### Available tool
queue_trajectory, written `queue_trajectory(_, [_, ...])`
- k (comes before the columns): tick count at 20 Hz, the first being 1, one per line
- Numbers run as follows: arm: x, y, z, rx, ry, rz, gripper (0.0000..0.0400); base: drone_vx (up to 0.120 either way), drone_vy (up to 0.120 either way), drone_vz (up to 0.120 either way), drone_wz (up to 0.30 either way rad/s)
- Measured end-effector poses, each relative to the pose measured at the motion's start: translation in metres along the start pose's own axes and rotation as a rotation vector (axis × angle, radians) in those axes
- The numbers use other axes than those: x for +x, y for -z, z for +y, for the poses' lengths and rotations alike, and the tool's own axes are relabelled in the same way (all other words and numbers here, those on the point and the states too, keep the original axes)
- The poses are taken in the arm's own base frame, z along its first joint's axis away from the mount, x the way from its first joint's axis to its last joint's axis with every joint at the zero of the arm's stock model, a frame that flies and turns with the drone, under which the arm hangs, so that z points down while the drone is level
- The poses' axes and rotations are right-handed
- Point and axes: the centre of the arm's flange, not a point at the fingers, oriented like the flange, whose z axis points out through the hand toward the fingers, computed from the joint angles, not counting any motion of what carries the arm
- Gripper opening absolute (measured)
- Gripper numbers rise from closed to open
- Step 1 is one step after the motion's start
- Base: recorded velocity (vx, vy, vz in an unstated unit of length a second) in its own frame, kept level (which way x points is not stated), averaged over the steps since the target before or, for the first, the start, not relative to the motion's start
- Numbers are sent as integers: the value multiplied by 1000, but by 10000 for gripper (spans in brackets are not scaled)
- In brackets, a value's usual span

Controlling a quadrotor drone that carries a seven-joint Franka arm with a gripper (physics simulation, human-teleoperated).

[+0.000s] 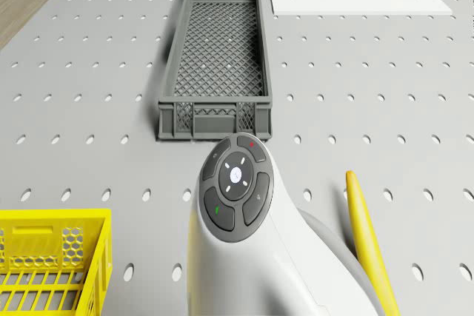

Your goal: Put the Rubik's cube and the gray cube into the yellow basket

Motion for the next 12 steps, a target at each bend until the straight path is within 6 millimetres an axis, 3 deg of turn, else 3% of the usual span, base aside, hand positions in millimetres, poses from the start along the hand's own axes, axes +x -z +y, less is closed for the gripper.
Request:
queue_trajectory(4, [0,0,0,0,0,0,400,0,-100,0,0])
queue_trajectory(7, [0,0,0,0,0,0,400,107,0,0,0])
queue_trajectory(12, [0,-5,0,0,0,0,400,0,0,0,0])
